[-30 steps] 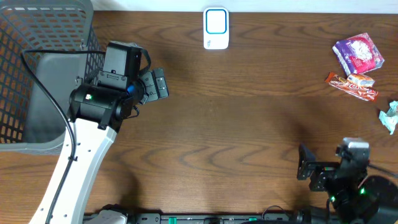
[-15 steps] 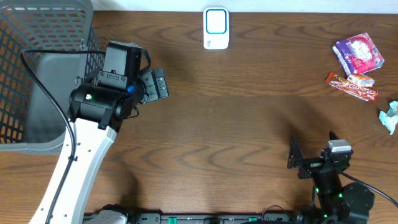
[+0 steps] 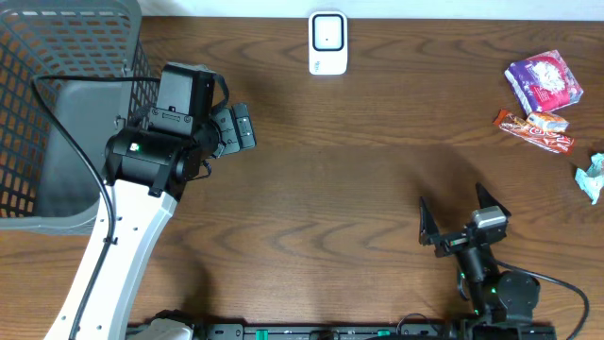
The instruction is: Scan the item barcode
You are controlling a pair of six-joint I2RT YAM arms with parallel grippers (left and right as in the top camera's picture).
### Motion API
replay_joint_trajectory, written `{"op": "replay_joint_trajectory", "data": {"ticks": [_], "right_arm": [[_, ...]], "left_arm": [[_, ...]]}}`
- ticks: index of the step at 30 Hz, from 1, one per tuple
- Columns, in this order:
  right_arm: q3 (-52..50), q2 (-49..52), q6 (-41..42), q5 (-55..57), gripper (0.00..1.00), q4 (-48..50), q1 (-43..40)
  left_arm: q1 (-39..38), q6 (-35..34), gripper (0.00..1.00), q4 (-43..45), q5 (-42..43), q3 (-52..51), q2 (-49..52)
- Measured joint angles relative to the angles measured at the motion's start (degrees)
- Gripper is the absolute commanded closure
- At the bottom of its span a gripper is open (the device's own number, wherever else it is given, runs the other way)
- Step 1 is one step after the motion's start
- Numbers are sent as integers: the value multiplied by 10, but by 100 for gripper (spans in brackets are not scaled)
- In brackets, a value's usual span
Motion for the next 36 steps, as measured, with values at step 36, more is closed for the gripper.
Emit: {"op": "replay_joint_trajectory", "data": {"ticks": [36], "right_arm": [[-9, 0, 0, 40, 1, -14, 14]], "left_arm": [[0, 0, 2, 0, 0, 0, 0]]}}
